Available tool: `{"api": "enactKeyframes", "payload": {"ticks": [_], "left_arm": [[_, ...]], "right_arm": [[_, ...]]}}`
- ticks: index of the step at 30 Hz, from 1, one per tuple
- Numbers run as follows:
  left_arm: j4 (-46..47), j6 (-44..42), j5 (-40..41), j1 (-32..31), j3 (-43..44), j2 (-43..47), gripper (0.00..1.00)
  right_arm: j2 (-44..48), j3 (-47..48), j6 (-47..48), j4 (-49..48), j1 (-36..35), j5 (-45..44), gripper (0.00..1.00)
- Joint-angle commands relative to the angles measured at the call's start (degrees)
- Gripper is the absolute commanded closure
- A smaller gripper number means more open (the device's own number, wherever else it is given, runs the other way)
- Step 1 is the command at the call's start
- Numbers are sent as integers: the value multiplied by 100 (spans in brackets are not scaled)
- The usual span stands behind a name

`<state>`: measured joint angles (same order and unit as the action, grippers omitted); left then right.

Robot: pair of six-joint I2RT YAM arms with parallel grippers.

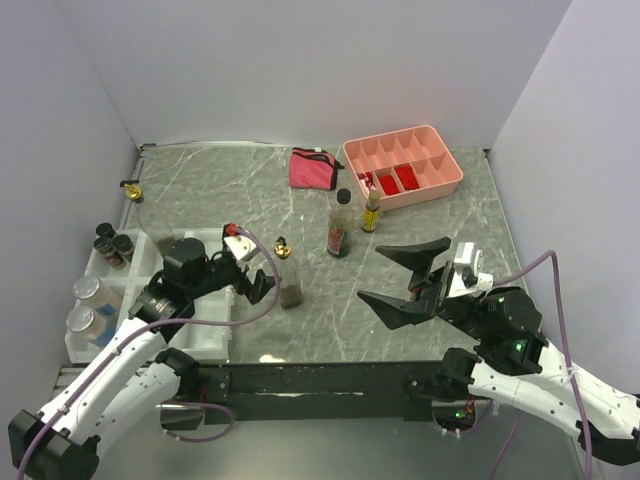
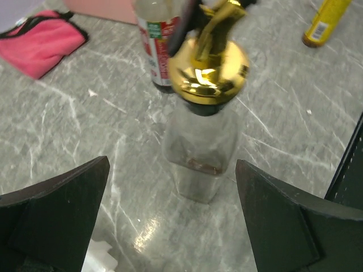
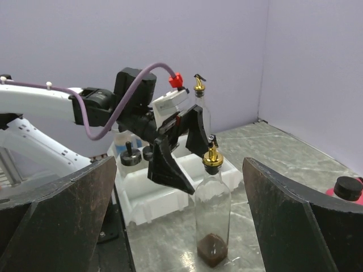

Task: Organize the condiment bottles
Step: Pick up the bottle from the center of the board.

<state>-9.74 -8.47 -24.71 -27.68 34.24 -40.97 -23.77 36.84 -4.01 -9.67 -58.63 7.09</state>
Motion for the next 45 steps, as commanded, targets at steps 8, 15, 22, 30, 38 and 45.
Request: {"api": "enactKeyframes", "payload": {"ticks": [8,15,22,30,38,45], "left_arm": [[1095,-762,-975,0,109,-806,1],[1667,-507,-1062,-18,4,-948,5],[2011,3,-904,-202,-409,-544,1],[1668,47,-606,-422,-172,-1106,1],[1597,20,316,-651,-93,-1072,49],[1659,345,1590,-651,151,-429,99]], "right_arm": [[206,-72,-179,150,-17,-199,0],[373,-142,-179,150,-17,-375,0],[259,-81,-188,264,-17,-454,0],[303,-107,-188,255,-17,-604,0],[329,-80,-205,308,-17,-533,0],[285,-89,-205,264,-25,-507,0]]}}
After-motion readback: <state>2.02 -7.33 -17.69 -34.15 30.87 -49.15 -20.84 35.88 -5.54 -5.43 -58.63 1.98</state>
